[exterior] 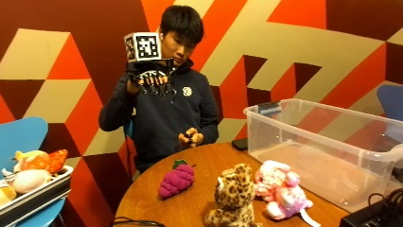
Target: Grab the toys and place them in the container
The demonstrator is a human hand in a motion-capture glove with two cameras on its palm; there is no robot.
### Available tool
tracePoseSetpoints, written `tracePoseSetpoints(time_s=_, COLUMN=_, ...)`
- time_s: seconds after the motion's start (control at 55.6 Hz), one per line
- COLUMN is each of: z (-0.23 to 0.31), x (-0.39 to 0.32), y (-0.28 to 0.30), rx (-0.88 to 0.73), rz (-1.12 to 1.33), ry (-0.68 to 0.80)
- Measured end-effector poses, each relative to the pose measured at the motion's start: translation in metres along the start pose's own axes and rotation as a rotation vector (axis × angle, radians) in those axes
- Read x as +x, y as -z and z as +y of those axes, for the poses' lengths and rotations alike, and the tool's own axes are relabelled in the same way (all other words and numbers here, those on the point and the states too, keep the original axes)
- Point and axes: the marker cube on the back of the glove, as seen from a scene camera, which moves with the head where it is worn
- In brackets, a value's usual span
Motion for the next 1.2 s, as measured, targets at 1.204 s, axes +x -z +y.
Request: tracePoseSetpoints(time_s=1.204, z=-0.068, x=-0.034, y=0.01, rx=-0.111, rz=0.036, ry=0.021)
